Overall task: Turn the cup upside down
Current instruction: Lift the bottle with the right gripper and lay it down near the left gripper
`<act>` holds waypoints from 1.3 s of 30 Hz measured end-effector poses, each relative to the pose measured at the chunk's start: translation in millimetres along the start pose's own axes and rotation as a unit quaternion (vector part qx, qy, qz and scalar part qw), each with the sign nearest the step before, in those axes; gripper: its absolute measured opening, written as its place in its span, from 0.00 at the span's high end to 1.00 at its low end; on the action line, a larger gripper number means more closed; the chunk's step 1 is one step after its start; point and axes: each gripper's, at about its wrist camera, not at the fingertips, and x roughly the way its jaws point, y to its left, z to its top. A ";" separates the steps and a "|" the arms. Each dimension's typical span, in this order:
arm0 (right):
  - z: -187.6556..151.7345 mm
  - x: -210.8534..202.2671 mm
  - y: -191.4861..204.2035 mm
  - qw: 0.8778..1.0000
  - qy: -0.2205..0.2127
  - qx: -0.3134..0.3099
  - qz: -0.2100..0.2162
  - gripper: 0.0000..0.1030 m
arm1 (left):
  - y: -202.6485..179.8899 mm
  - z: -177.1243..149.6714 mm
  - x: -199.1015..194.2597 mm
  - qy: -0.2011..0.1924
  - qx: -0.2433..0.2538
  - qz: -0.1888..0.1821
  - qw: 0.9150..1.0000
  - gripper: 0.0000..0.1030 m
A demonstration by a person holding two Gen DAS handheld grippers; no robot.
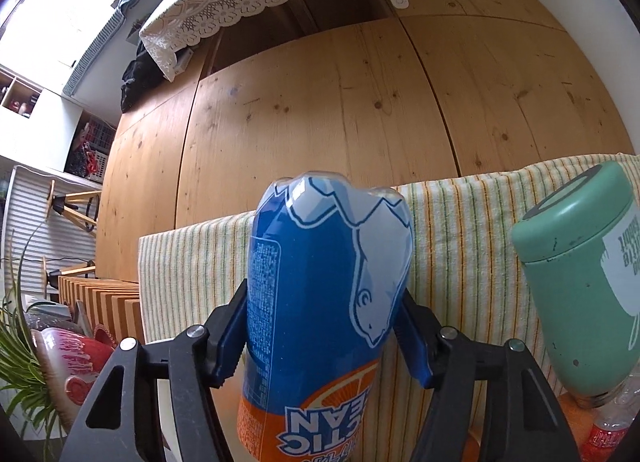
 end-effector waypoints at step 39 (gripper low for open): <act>-242.8 -86.8 -135.9 0.980 -0.057 0.152 0.116 0.41 | -93.5 -9.0 -69.2 0.025 0.100 -0.119 0.988 0.04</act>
